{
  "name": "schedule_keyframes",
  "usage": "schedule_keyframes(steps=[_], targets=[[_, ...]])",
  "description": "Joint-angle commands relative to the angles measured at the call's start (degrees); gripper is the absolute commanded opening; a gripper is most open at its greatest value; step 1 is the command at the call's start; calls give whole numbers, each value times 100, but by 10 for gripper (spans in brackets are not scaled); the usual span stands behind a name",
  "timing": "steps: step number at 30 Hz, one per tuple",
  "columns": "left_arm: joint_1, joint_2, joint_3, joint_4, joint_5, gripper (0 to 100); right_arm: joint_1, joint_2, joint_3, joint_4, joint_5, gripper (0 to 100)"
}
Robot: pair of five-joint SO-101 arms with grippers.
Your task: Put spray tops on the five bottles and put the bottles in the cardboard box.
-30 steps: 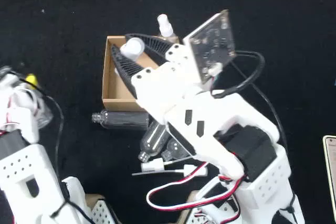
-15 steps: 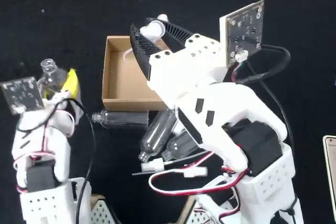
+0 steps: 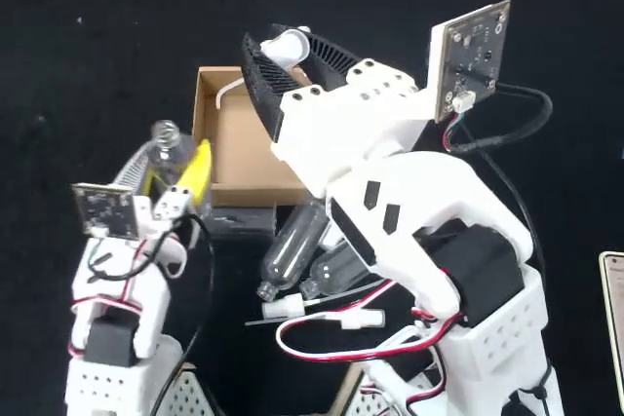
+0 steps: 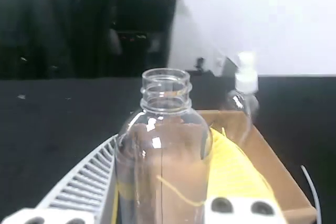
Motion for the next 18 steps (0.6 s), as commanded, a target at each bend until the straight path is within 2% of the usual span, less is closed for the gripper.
schedule_keyframes(steps=[1,9,13,18], targets=[[409,-88,259,-519,0,71,-114,-207,-312,-211,-62,11],[523,-88,892,-1565,0,72,-580,-180,-312,0,-9,11],[523,-88,910,-1600,0,72,-607,-198,-92,-79,448,11],[523,-88,910,-1609,0,72,-615,-198,242,-378,519,11]])
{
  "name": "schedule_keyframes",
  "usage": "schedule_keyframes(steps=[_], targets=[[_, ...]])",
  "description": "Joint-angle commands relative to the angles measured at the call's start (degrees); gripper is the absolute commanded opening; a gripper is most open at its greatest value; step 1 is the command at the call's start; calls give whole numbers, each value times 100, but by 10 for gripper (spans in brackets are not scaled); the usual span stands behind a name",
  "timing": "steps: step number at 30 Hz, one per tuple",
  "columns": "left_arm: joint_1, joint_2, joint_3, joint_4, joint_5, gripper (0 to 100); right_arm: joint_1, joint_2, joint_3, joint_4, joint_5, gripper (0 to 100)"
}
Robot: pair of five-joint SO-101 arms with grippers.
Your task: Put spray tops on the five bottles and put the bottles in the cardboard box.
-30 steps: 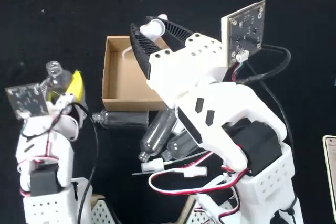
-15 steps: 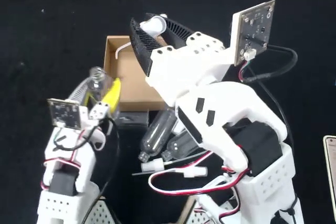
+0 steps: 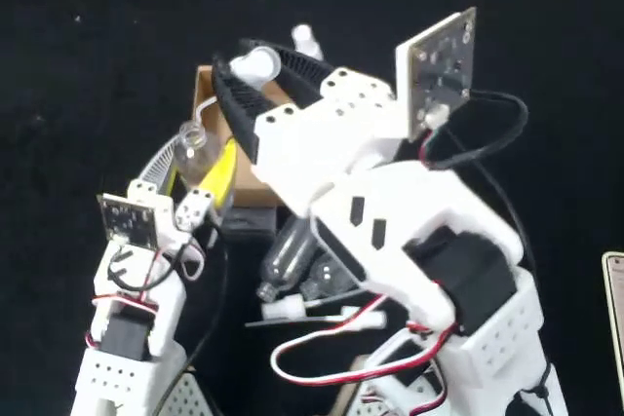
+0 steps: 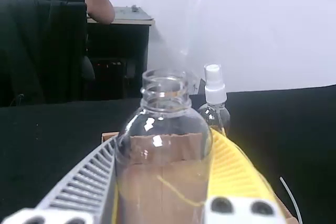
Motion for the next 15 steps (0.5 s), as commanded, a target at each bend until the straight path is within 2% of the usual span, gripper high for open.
schedule_keyframes(steps=[1,8,15], targets=[[66,-88,92,-132,0,72,-88,-163,75,-264,70,11],[66,-88,92,-132,0,72,-413,-127,92,-220,88,11],[57,-88,92,-132,0,72,-396,-127,268,-255,97,11]])
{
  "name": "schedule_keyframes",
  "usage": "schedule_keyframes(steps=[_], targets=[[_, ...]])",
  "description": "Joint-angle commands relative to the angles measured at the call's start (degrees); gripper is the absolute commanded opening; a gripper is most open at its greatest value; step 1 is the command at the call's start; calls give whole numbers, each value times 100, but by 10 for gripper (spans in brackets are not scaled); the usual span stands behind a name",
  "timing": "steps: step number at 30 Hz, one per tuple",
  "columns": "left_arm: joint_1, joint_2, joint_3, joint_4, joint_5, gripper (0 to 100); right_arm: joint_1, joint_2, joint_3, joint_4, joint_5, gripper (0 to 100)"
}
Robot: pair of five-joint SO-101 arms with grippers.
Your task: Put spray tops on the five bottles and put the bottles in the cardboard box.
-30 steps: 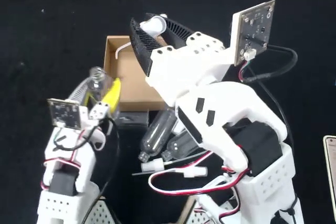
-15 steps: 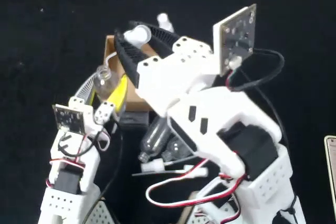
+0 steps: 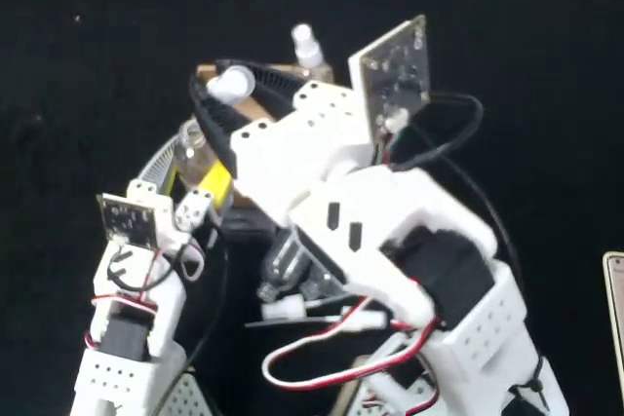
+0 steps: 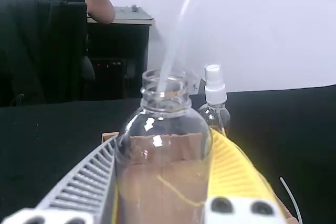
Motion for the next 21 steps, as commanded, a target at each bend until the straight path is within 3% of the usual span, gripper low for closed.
schedule_keyframes(steps=[1,13,21], targets=[[57,-88,92,-132,0,72,-79,-119,-22,-176,53,11],[57,-88,57,-123,0,70,-70,-110,391,-220,70,12],[119,-88,48,-158,0,69,-97,435,136,-53,905,12]])
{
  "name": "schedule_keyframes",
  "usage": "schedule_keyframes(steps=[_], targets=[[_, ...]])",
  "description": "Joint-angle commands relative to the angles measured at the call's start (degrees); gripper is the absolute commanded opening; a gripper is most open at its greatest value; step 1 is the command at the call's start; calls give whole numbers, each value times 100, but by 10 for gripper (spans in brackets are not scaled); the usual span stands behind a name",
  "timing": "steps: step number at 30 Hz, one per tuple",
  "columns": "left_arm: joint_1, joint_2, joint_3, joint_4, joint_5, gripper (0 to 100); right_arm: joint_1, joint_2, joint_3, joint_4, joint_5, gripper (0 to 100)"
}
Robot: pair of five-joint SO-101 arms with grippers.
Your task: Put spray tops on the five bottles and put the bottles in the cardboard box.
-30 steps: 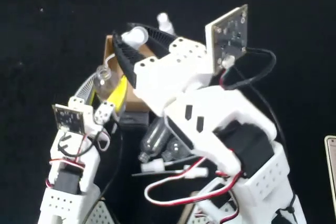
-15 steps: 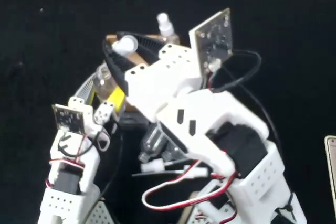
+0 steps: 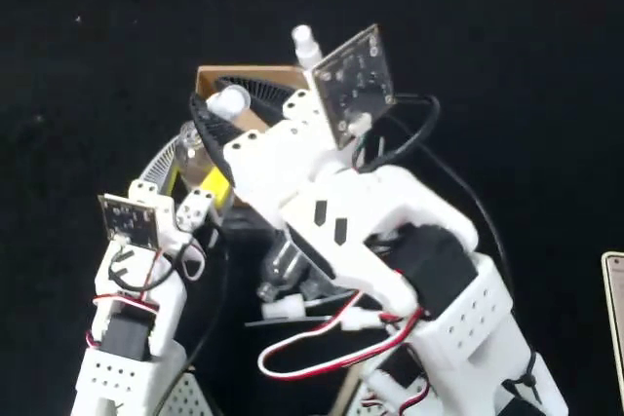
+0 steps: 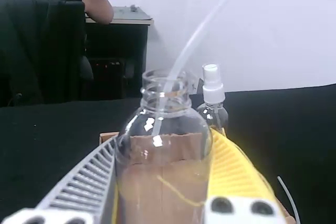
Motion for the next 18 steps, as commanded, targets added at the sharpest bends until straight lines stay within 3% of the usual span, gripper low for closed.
schedule_keyframes(steps=[1,7,18], targets=[[57,-88,48,-158,0,69,-97,523,-479,79,176,13],[57,-88,48,-158,0,69,-290,1059,-1525,1143,413,145],[57,-88,92,-158,0,70,-431,1174,-1956,1415,519,148]])
